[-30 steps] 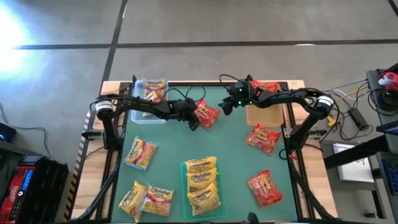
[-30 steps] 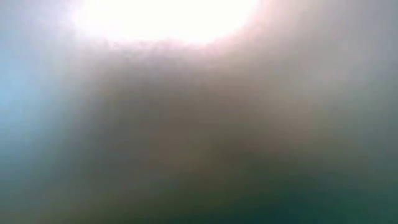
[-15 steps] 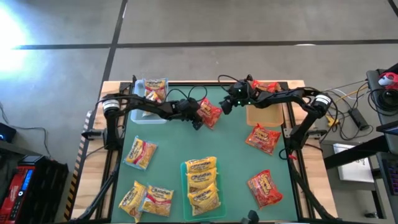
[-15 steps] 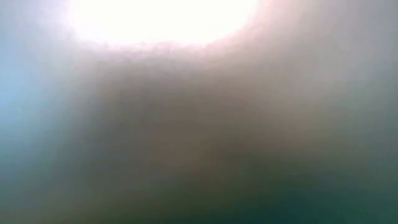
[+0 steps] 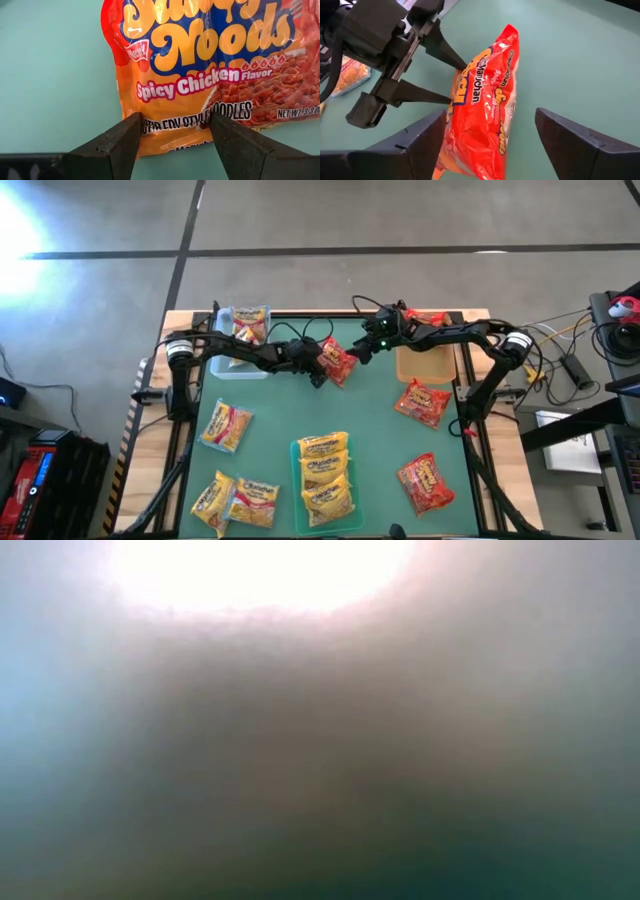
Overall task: Sort Maruchan noodles
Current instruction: Put the top red noodle pack into the orange bin
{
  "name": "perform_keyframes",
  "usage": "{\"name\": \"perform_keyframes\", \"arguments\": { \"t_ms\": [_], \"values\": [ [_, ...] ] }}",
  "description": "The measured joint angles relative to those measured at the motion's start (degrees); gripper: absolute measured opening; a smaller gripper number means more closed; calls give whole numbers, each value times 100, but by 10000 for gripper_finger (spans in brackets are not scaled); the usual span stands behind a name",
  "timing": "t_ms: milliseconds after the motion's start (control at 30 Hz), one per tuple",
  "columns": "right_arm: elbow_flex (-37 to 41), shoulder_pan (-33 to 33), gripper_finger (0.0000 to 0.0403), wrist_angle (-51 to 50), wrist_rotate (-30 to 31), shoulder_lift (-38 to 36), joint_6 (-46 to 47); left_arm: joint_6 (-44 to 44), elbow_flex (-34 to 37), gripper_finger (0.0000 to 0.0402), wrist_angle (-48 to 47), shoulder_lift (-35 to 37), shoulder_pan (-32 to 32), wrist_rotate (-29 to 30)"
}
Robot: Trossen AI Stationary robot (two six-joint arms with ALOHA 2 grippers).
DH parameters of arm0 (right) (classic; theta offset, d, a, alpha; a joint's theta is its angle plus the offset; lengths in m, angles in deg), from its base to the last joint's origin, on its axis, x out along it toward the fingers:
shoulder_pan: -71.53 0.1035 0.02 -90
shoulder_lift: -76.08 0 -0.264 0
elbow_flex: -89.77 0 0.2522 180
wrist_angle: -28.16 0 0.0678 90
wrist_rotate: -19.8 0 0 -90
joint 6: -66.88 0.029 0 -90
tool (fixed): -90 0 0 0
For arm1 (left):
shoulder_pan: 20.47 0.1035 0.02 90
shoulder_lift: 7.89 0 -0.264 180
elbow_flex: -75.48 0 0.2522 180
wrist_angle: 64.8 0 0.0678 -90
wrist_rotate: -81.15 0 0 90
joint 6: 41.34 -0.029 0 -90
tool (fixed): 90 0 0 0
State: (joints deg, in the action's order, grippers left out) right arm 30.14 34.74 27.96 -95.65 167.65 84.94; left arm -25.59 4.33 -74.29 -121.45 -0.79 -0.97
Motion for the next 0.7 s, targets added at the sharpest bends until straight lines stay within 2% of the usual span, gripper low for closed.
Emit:
{"name": "perform_keyframes", "arguments": {
  "t_ms": [167, 400, 700],
  "values": [
    [-2, 2, 314, 16, -1, 189, 236, 24, 0, 223, 8, 0, -13, 15],
    [-67, 92, 308, 48, -9, 500, 492, 24, 4, 223, 58, 0, -13, 17],
    [-238, 344, 309, 95, -51, 459, 507, 14, 4, 223, 87, -13, -13, 15]
  ]
}}
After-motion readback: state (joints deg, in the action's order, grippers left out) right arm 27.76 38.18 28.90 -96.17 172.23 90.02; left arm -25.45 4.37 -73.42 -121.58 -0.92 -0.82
